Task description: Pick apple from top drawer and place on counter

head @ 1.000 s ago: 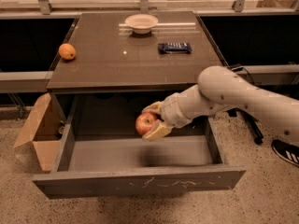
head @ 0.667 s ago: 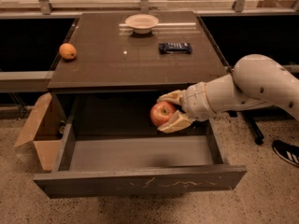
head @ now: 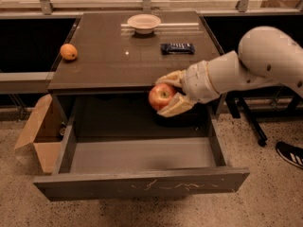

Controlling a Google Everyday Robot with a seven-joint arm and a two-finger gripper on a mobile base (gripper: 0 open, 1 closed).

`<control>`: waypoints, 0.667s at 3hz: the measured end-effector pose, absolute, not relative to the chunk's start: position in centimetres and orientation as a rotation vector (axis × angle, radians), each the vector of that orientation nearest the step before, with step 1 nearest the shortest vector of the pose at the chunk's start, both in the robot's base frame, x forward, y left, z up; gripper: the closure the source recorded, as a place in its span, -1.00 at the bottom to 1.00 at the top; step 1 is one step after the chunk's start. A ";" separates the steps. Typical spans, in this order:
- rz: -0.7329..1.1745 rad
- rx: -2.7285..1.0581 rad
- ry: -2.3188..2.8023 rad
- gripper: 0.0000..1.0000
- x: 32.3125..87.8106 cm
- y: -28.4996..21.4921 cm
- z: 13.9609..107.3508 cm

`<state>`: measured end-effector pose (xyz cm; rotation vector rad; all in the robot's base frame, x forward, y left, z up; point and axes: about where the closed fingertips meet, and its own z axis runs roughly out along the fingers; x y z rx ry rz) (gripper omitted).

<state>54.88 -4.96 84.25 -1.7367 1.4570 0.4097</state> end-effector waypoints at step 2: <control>0.293 -1.754 1.376 1.00 59.2 -4.0 92.0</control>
Offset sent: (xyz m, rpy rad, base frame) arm 0.0309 0.0055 0.0501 -0.0319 -0.0693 0.0081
